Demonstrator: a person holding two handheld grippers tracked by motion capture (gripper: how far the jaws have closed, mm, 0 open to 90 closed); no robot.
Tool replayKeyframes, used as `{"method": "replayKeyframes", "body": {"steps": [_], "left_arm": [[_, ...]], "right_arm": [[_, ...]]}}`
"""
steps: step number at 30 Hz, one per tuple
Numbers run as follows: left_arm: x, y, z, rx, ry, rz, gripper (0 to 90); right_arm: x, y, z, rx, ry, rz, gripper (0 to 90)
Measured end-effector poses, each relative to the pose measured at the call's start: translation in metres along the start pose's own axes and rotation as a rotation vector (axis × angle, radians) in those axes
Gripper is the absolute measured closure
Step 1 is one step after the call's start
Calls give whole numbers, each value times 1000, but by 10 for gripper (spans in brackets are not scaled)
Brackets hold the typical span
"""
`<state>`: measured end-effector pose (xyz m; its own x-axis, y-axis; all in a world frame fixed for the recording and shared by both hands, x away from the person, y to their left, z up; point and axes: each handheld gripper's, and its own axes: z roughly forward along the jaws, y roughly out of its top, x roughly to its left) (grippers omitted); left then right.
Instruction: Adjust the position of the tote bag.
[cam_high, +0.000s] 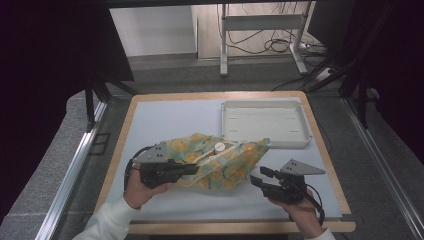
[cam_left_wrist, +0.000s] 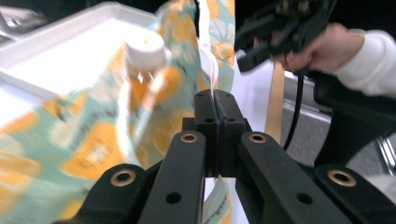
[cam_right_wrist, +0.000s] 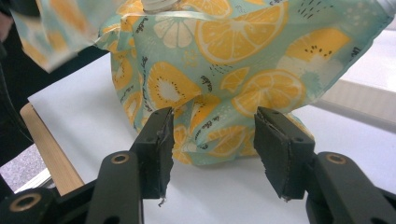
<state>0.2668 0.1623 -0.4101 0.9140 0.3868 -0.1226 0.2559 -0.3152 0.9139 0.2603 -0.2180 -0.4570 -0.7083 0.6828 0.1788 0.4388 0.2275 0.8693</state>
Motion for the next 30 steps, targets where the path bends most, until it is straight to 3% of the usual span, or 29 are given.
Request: {"method": "replayKeyframes", "body": {"steps": [4,10,20,30], "left_arm": [[6,14,-12,-51,19,-2,900],[20,25,-19,-81,60,-20,900],[47,28,-14,-91,123,-59,900],[83,34,-10,-73,205,-106,900]], "right_arm": [[1,0,1,1,1,-6,475],[2,1,-1,-9,1,-17,475],[15,23,3,-30,10,-82,461],[13,31,13,-28,6,-77,460]]}}
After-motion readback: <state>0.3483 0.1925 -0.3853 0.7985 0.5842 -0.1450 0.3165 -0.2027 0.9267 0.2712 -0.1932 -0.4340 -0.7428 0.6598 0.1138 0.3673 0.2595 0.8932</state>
